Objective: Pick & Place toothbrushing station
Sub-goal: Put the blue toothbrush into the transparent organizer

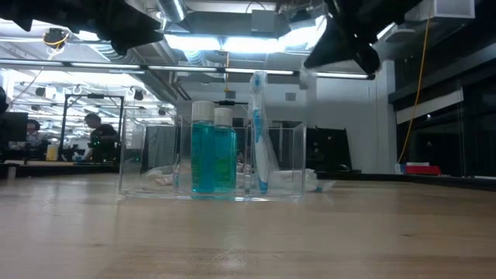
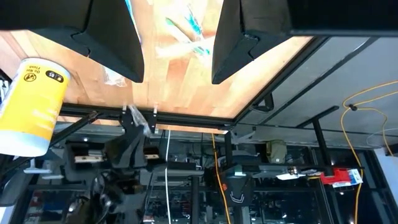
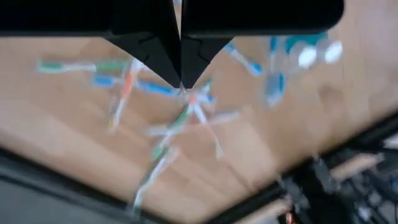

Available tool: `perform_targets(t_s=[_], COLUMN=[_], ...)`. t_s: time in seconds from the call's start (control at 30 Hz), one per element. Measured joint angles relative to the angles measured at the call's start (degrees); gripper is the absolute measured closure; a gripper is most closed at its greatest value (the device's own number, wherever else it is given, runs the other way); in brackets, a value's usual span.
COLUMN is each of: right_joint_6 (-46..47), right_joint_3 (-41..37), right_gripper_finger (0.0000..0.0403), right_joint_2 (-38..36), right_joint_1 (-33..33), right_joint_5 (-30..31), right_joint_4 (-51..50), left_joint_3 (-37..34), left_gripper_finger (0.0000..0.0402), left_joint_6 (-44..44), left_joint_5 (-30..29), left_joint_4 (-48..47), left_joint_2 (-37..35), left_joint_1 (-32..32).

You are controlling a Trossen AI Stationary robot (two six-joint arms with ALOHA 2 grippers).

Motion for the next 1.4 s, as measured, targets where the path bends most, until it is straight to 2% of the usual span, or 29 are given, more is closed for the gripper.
perform_targets(t_s=[0.1,0.2,0.3,0.47,0.6,0.7,0.73,0.77,0.87,0.93,1.17,1.27,1.4], right_joint_6=[-1.03,-2.62,0.81,14.67,15.86,15.86,14.92,12.48,3.46,0.3,-11.14,-11.76,-16.25], right_joint_3=[0.0,0.0,0.0,-0.02,0.07,1.22,1.56,1.81,2.58,2.79,2.47,2.48,2.49], right_gripper_finger=[0.0397,0.037,0.0328,0.0252,0.0201,0.0177,0.0172,0.0167,0.0162,0.0168,0.022,0.0243,0.0264], right_joint_2=[0.01,0.01,0.01,0.01,0.01,0.01,0.01,-0.01,0.03,1.18,7.5,10.35,14.26], right_joint_1=[0.47,1.51,1.62,-0.27,-0.91,-1.62,-1.81,-2.01,-2.38,-1.96,-0.85,-1.27,-1.54], right_joint_5=[-3.37,-4.1,-0.18,9.11,12.49,14.4,13.48,10.09,-7.88,-14.43,-17.15,-21.0,-23.45], right_joint_4=[-1.54,-2.73,-9.99,-26.47,-26.43,-25.6,-23.61,-20.6,-10.04,-8.03,-29.0,-29.72,-19.98], left_joint_3=[0.0,0.0,0.0,0.0,0.0,0.0,0.0,0.0,0.0,0.0,0.02,0.02,0.02], left_gripper_finger=[0.0217,0.0217,0.0217,0.0217,0.0217,0.0217,0.0217,0.0217,0.0217,0.0217,0.0217,0.0217,0.0217], left_joint_6=[0.0,-0.02,-0.23,-0.69,-0.7,-0.68,-0.66,-0.66,-0.66,-0.66,-0.85,-0.66,-0.59], left_joint_5=[-0.03,-0.29,-0.33,0.09,0.07,0.07,0.07,0.07,0.07,0.07,0.55,0.52,0.04], left_joint_4=[-0.37,-0.4,-0.42,-0.55,-0.61,-0.61,-0.61,-0.62,-0.64,-0.67,-0.77,-0.58,-0.3], left_joint_2=[0.0,0.0,0.0,0.0,0.0,0.0,0.0,0.01,0.0,0.0,0.37,0.64,0.91], left_joint_1=[-0.33,-0.44,-0.44,-0.44,-0.44,-0.44,-0.44,-0.44,-0.44,-0.44,-0.46,-0.46,-0.44])
